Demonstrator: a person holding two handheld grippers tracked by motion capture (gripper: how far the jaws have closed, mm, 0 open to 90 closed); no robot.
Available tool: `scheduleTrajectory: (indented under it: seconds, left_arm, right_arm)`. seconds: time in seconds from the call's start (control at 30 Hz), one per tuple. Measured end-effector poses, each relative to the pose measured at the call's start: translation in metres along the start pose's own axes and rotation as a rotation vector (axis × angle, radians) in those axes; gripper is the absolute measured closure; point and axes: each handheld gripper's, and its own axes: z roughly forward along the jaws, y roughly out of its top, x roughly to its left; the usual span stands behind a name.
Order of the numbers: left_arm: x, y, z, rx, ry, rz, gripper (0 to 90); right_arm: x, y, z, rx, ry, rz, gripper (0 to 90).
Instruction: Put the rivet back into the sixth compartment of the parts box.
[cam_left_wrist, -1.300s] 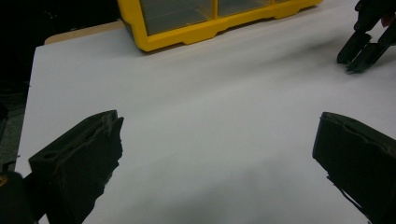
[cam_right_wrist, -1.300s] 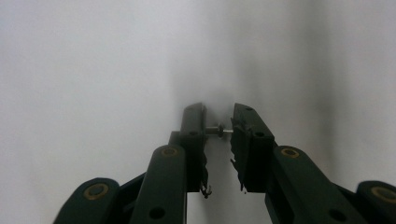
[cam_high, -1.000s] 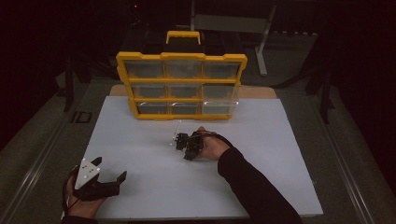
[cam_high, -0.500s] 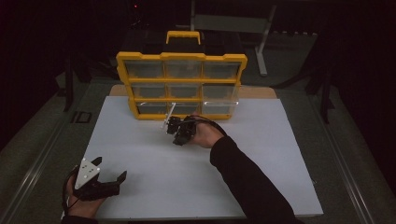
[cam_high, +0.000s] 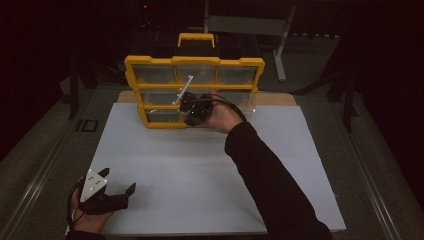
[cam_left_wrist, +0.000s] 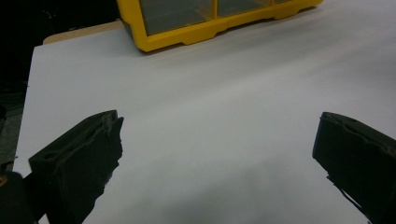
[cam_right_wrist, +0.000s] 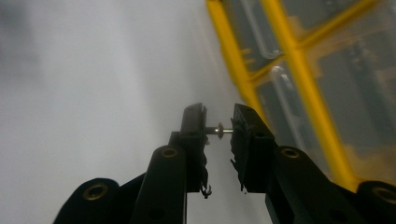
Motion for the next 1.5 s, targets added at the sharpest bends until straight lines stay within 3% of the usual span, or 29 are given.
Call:
scheduleTrajectory:
  seconds: [0.2, 0.23, 0.37, 0.53, 0.7, 0.87, 1.03, 1.07, 1.1, 1.13, 1.17, 1.2, 1.37, 1.5]
  left_arm:
    - [0.000, 0.000, 0.000, -0.001, -0.002, 0.000, 2.0]
    - [0.000, 0.000, 0.000, -0.002, -0.002, 0.002, 2.0]
    - [0.000, 0.000, 0.001, 0.000, -0.004, 0.003, 2.0]
    - [0.000, 0.000, 0.001, 0.000, -0.004, 0.003, 2.0]
    - [-0.001, 0.000, 0.001, 0.003, -0.004, 0.005, 2.0]
    - [-0.001, 0.000, 0.001, 0.003, -0.004, 0.004, 2.0]
    - [-0.001, 0.000, 0.001, 0.002, -0.004, 0.005, 2.0]
    - [-0.001, 0.000, 0.001, 0.003, -0.004, 0.006, 2.0]
    - [-0.001, 0.000, 0.001, 0.003, -0.004, 0.006, 2.0]
    - [-0.001, 0.000, 0.001, 0.003, -0.004, 0.005, 2.0]
    - [-0.001, 0.000, 0.001, 0.003, -0.004, 0.005, 2.0]
    - [-0.001, 0.000, 0.001, 0.003, -0.005, 0.005, 2.0]
    - [-0.001, 0.000, 0.002, 0.003, -0.005, 0.005, 2.0]
    - [-0.001, 0.000, 0.001, 0.003, -0.003, 0.006, 2.0]
  right_arm:
    - [-0.009, -0.001, -0.008, -0.008, -0.014, 0.020, 74.7]
    - [-0.018, -0.004, -0.014, 0.006, -0.028, 0.036, 74.7]
    - [-0.030, -0.008, -0.025, 0.001, -0.036, 0.058, 74.6]
    - [-0.050, -0.022, -0.047, -0.015, -0.071, 0.117, 74.6]
    - [-0.062, -0.037, -0.056, -0.013, -0.096, 0.175, 74.4]
    - [-0.068, -0.049, -0.061, 0.022, -0.132, 0.211, 74.4]
    - [-0.070, -0.054, -0.061, 0.032, -0.139, 0.209, 74.0]
    - [-0.071, -0.055, -0.062, 0.034, -0.144, 0.215, 67.9]
    - [-0.071, -0.055, -0.062, 0.034, -0.144, 0.215, 67.9]
    - [-0.072, -0.056, -0.063, 0.022, -0.149, 0.222, 47.6]
    - [-0.072, -0.056, -0.063, 0.022, -0.149, 0.222, 47.6]
    - [-0.070, -0.055, -0.064, 0.001, -0.184, 0.214, 29.6]
    - [-0.067, -0.050, -0.065, -0.036, -0.181, 0.222, 18.9]
    - [-0.057, -0.039, -0.059, -0.055, -0.163, 0.181, 15.0]
